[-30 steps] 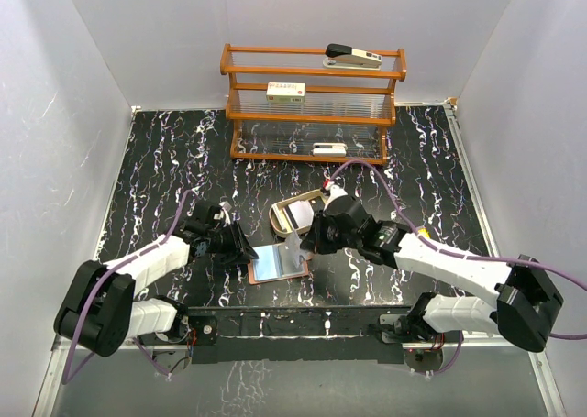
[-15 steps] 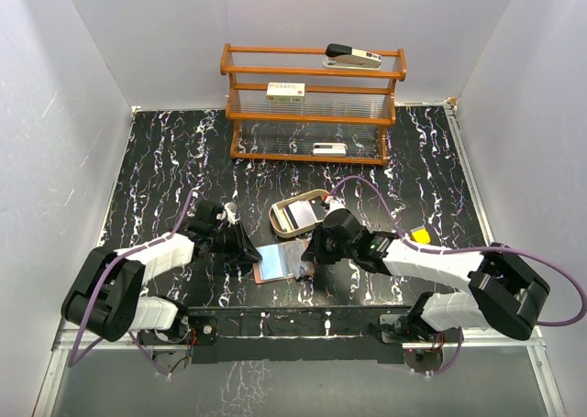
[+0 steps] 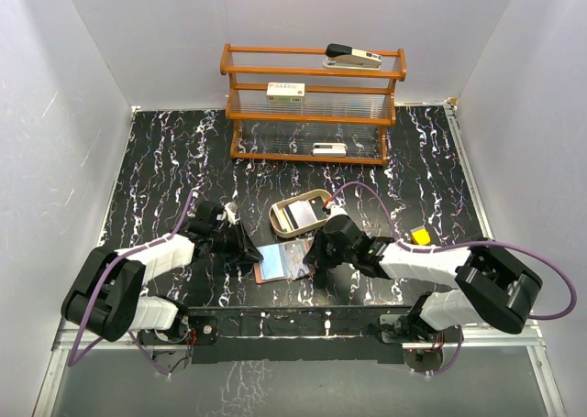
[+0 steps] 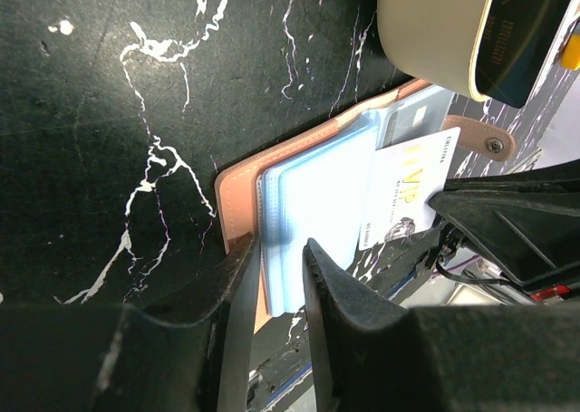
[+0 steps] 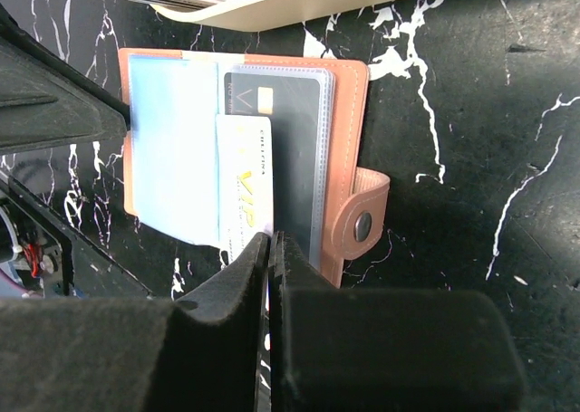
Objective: Put the credit cards into the card holder
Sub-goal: Insert the credit card into the card holder.
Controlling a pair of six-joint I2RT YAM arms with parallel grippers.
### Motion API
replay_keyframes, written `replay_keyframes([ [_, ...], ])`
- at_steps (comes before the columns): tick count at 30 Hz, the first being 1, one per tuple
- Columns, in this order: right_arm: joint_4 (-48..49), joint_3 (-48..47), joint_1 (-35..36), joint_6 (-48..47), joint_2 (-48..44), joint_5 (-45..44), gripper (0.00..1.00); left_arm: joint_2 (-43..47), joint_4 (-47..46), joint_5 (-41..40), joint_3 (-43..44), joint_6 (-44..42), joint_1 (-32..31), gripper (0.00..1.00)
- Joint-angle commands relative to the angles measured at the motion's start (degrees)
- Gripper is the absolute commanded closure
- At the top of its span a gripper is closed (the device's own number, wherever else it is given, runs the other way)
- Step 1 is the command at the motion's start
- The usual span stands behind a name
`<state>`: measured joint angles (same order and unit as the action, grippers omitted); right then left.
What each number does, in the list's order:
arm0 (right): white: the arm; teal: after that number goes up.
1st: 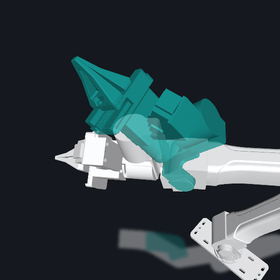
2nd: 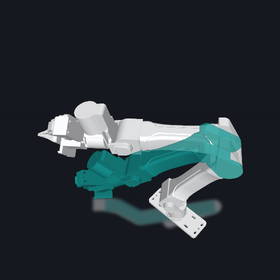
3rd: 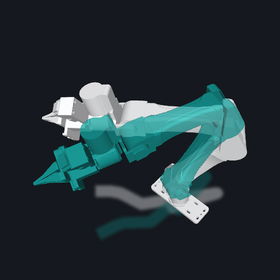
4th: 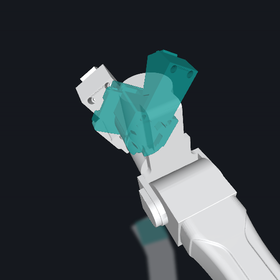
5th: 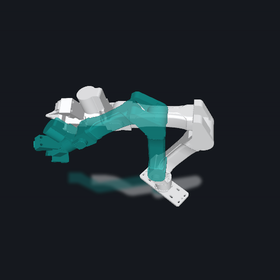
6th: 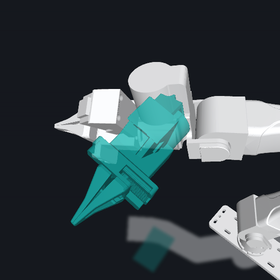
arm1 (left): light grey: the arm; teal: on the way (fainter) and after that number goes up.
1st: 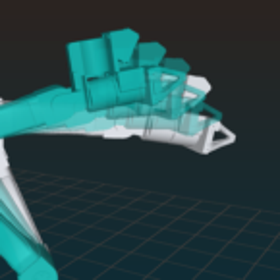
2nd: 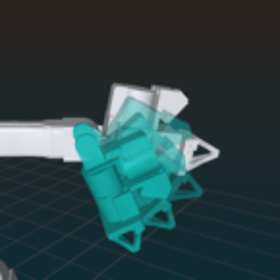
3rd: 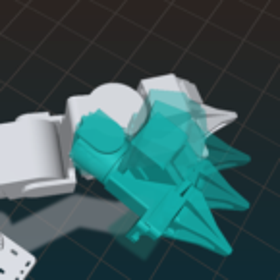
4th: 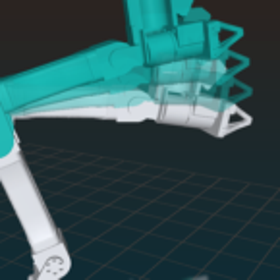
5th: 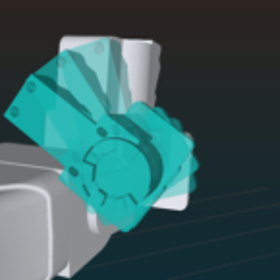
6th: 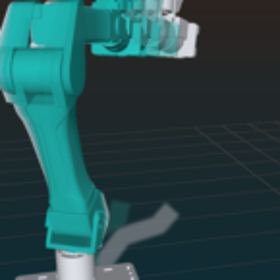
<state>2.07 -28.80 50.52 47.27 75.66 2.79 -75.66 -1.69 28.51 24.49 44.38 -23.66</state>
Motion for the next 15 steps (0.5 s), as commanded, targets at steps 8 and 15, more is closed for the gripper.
replay_keyframes([
  [8, 4.0, -1.6, 0.2, -0.7, 2.8, -1.2, 1.00, -0.4, 1.1, -3.2, -1.4, -1.1, -0.4, 0.72],
  [15, 4.0, -3.1, 0.1, -0.6, 4.3, -1.3, 1.00, -0.8, 0.6, -3.9, -1.9, -1.1, -0.4, 0.73],
])
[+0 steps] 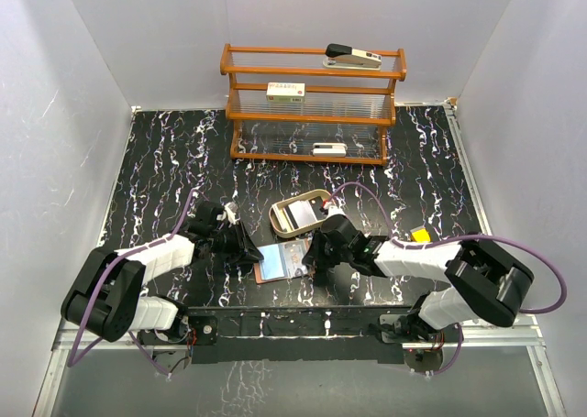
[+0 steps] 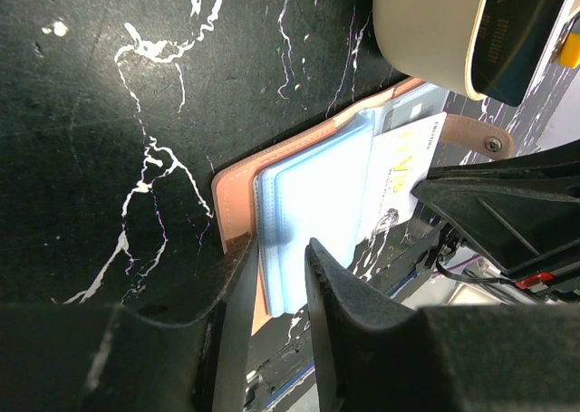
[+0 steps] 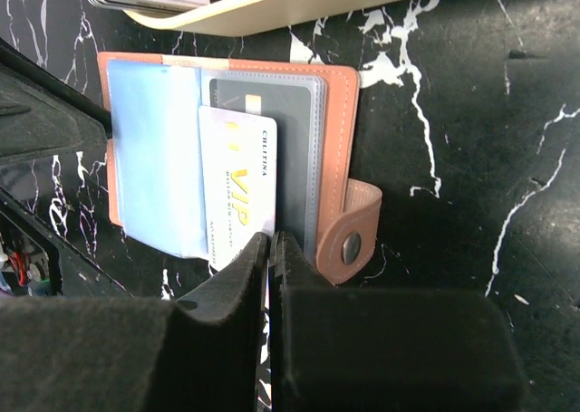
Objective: Put the credit cards into the card holder
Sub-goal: Insert the credit card into the card holder.
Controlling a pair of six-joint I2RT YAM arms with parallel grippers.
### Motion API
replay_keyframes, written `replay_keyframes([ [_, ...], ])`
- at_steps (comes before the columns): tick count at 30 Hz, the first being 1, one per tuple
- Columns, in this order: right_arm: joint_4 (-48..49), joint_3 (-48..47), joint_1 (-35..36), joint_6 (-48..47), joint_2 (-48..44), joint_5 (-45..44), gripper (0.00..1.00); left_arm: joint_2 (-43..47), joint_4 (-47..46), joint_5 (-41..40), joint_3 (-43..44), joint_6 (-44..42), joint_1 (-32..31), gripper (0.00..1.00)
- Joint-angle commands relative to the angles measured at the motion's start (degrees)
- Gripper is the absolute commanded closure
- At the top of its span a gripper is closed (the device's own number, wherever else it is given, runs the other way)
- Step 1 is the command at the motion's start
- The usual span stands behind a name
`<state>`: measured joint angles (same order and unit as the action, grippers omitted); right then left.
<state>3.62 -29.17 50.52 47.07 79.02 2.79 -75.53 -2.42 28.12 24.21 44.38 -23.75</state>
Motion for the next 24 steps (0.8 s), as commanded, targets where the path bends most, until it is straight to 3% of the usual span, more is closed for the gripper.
replay_keyframes([
  [1, 2.4, -2.9, 0.2, -0.5, 1.2, -1.2, 1.00, -0.9, 1.5, -3.6, -1.6, -1.1, -0.4, 0.73],
  [10, 1.9, -3.3, 0.2, -0.5, 1.1, -1.2, 1.00, 2.9, 9.5, -8.1, 1.2, -1.8, -0.3, 0.64],
  [20, 0.2, -5.0, 0.0, -2.3, 1.8, -1.5, 1.00, 1.7, 11.2, -9.7, 1.9, -2.7, -0.3, 0.60],
  [24, -0.2, -5.4, 0.0, -2.4, 1.6, -0.6, 1.00, 0.7, 9.6, -8.9, 1.4, -2.9, -0.3, 0.64],
])
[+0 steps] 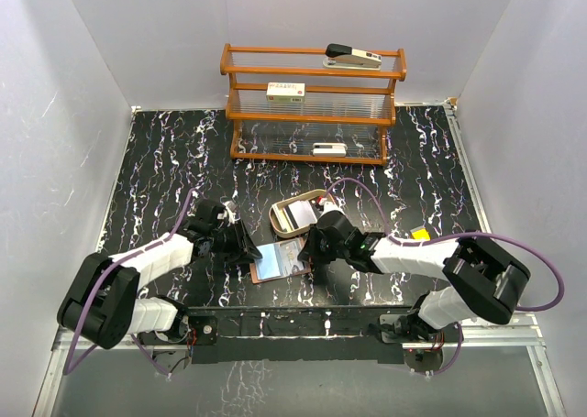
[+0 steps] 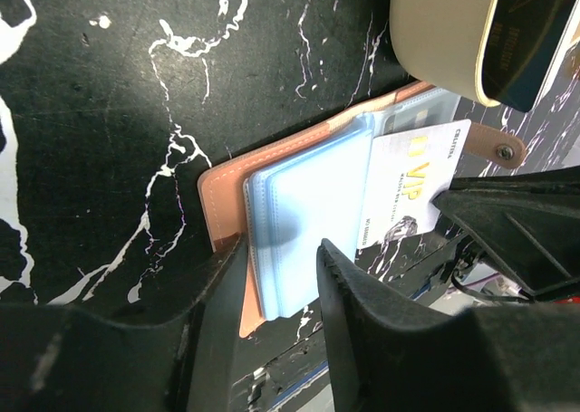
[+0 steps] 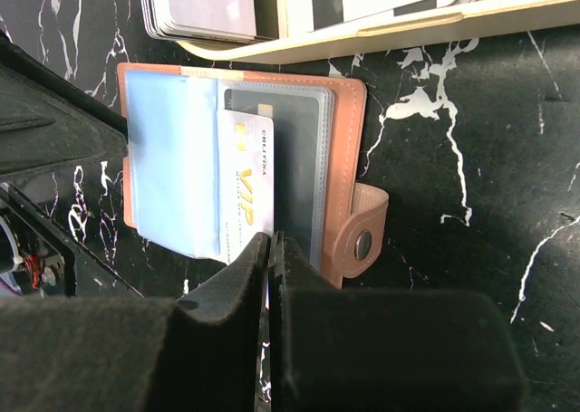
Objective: Put the credit cards into the card holder
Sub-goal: Insert the credit card into the card holder.
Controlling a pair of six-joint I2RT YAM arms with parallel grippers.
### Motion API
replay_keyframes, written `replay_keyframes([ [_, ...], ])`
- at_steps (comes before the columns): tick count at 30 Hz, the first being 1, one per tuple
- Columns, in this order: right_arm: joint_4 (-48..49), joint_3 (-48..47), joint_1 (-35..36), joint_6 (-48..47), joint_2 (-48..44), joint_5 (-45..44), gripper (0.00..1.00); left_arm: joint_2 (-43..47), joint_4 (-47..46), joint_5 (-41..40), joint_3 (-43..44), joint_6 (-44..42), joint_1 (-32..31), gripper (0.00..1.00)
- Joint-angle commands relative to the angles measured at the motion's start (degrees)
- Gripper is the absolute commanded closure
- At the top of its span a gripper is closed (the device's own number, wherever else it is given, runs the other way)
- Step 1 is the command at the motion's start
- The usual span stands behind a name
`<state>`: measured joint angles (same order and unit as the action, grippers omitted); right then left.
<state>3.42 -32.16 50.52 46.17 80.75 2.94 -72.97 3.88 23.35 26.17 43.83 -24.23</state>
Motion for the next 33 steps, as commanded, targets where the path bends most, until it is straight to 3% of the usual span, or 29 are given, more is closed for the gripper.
replay_keyframes([
  [1, -0.1, -2.2, 0.0, -1.4, -0.3, -0.7, 1.00, -2.7, 2.6, -3.1, -0.7, -2.6, 0.1, 0.67],
  [18, -5.0, -0.3, -0.3, -1.1, -4.6, -0.1, 1.00, -13.0, -0.4, -3.6, 4.3, -3.9, -7.4, 0.68],
  [33, -7.1, -2.4, -1.7, -2.7, -7.1, 4.3, 1.00, -0.8, 13.4, -14.4, 11.0, -0.7, -7.3, 0.60],
])
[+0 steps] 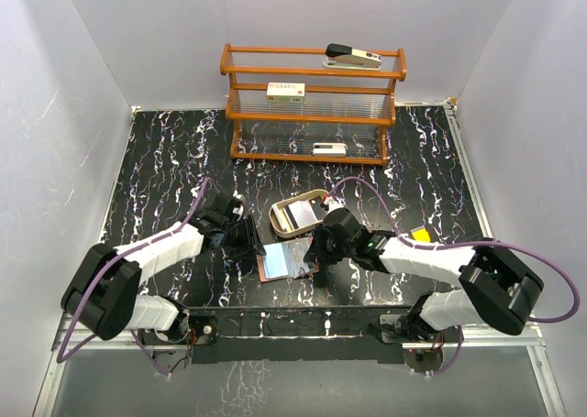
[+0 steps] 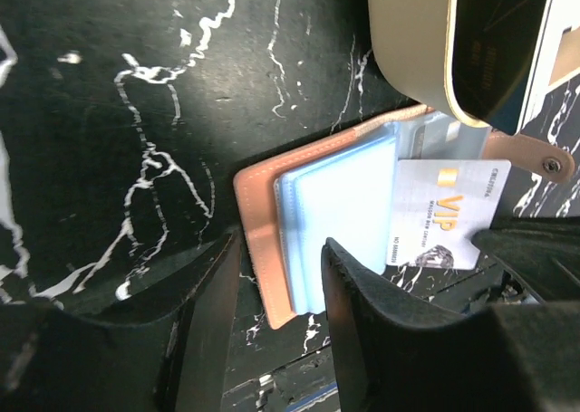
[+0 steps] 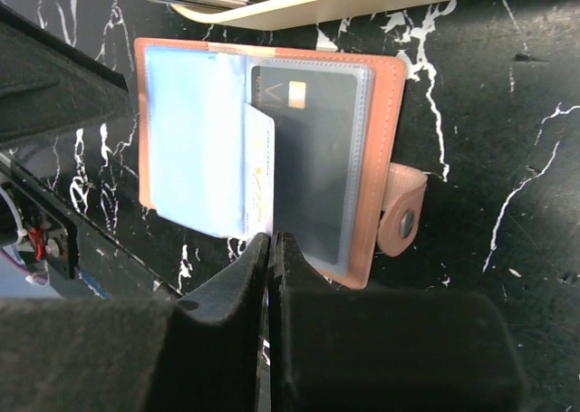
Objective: Put the credit cards into the card holder
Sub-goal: Insert the credit card into the card holder.
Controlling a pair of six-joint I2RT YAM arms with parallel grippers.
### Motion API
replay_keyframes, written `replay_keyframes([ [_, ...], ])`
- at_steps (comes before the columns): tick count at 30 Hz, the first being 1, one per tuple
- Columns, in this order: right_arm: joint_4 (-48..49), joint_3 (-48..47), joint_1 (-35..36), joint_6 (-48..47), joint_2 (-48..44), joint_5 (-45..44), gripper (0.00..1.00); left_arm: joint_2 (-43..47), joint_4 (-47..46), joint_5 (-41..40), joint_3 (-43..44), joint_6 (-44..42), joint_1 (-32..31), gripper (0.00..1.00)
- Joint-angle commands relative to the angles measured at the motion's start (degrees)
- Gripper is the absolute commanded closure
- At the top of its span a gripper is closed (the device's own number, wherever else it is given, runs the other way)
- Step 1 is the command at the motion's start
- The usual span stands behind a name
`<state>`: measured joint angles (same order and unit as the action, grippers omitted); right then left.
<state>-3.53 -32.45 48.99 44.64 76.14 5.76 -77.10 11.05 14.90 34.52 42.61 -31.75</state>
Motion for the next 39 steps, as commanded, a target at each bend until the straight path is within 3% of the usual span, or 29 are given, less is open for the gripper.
replay_keyframes([
  [1, -0.5, -2.4, -0.1, -1.1, -2.7, 1.8, 1.00, 3.5, 7.3, -7.4, 3.0, 0.4, 0.3, 0.59],
  [4, -1.3, -3.4, -0.2, -1.3, -3.5, 3.4, 1.00, 3.8, 7.9, -9.8, 3.2, -0.5, 0.3, 0.56],
  [14, -0.3, -4.5, -0.6, -1.3, -4.2, 5.0, 1.00, -1.1, 1.2, -3.2, 1.5, 0.2, 0.3, 0.57],
  [24, 4.4, -3.1, -3.1, -1.9, 1.0, 9.2, 1.00, -3.9, -2.4, -1.8, 0.0, -0.9, 0.3, 0.67],
  [39, 7.4, -0.9, -4.5, -1.1, 3.7, 9.8, 1.00, -3.9, -4.7, 0.7, -1.3, -2.1, 0.2, 0.68],
])
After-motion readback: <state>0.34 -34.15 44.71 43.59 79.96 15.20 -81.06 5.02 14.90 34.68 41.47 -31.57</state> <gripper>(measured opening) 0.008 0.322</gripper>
